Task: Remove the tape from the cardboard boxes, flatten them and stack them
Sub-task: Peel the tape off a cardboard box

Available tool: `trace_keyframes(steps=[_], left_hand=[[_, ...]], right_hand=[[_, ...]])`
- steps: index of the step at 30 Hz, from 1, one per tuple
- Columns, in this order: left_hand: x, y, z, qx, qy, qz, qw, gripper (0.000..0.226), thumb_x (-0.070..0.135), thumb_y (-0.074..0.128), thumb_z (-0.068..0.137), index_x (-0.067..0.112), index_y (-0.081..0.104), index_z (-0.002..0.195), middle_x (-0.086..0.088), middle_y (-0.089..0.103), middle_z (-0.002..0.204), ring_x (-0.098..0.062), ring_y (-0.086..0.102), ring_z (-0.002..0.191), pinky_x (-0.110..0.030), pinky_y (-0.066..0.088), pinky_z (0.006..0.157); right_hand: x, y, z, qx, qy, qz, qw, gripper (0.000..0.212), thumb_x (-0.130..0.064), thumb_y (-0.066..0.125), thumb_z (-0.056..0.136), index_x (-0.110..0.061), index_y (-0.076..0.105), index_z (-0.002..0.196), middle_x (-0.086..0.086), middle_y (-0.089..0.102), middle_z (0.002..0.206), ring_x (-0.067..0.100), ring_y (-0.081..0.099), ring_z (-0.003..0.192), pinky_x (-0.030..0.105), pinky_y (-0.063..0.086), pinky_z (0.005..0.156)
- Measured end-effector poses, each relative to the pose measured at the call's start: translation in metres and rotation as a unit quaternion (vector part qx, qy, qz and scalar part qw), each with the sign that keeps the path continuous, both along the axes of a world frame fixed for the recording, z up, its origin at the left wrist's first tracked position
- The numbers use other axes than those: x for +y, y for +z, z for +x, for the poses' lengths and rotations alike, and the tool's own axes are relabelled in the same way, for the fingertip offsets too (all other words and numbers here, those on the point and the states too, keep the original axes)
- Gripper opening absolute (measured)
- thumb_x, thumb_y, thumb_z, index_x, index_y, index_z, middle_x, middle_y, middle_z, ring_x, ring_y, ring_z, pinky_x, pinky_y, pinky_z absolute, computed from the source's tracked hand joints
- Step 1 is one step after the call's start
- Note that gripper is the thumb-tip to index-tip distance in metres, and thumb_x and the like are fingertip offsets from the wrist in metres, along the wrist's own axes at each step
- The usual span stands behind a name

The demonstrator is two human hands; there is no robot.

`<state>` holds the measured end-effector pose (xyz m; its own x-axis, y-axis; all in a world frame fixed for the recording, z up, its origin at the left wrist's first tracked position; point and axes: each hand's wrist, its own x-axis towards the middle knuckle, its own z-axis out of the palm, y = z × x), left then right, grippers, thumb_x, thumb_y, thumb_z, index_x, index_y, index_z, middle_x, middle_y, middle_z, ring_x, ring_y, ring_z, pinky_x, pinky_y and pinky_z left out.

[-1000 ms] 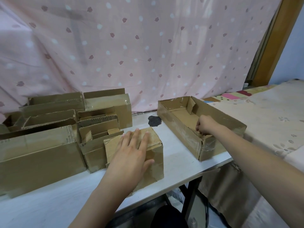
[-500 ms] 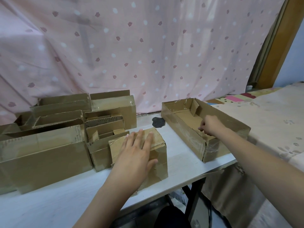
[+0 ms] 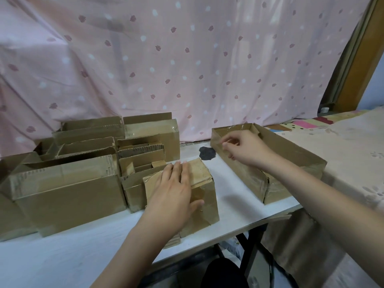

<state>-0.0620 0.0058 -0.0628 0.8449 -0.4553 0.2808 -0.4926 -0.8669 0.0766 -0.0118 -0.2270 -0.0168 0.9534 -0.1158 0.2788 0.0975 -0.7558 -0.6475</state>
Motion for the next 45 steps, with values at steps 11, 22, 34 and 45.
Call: trace_keyframes(steps=[11, 22, 34, 45], left_hand=[[0.043, 0.014, -0.020, -0.041, -0.004, -0.047, 0.998, 0.111, 0.066, 0.069, 0.077, 0.020, 0.008, 0.156, -0.002, 0.014, 0.146, -0.017, 0.015, 0.132, -0.032, 0.018, 0.116], [0.076, -0.007, -0.026, -0.147, -0.003, -0.031, 0.989, 0.116, 0.060, 0.089, 0.048, 0.007, 0.044, 0.141, -0.012, 0.048, 0.130, -0.027, 0.041, 0.119, -0.034, 0.025, 0.103], [0.081, -0.015, -0.031, -0.165, -0.026, -0.007, 0.986, 0.110, 0.064, 0.082, 0.050, 0.009, 0.050, 0.139, -0.012, 0.052, 0.128, -0.025, 0.040, 0.114, -0.034, 0.031, 0.100], [0.081, -0.017, -0.030, -0.139, -0.029, -0.003, 0.990, 0.115, 0.060, 0.089, 0.050, 0.010, 0.043, 0.143, -0.010, 0.046, 0.133, -0.027, 0.046, 0.119, -0.035, 0.032, 0.104]], right_hand=[[0.068, 0.010, -0.062, 0.032, 0.212, 0.014, 0.977, 0.018, -0.026, 0.068, 0.092, -0.037, 0.072, 0.106, -0.013, 0.068, 0.099, 0.011, 0.070, 0.084, 0.044, 0.060, 0.079], [0.093, -0.010, -0.076, 0.002, 0.235, 0.078, 0.969, 0.018, -0.023, 0.075, 0.088, -0.037, 0.069, 0.099, -0.011, 0.063, 0.095, 0.012, 0.067, 0.081, 0.027, 0.056, 0.076], [0.105, -0.012, -0.071, 0.041, 0.209, -0.009, 0.977, 0.010, -0.021, 0.071, 0.091, -0.027, 0.065, 0.084, -0.011, 0.065, 0.082, 0.004, 0.060, 0.076, 0.019, 0.046, 0.071], [0.115, -0.002, -0.078, 0.047, 0.194, -0.151, 0.968, 0.010, -0.024, 0.054, 0.100, -0.025, 0.057, 0.091, -0.013, 0.054, 0.089, 0.002, 0.051, 0.082, 0.012, 0.038, 0.069]])
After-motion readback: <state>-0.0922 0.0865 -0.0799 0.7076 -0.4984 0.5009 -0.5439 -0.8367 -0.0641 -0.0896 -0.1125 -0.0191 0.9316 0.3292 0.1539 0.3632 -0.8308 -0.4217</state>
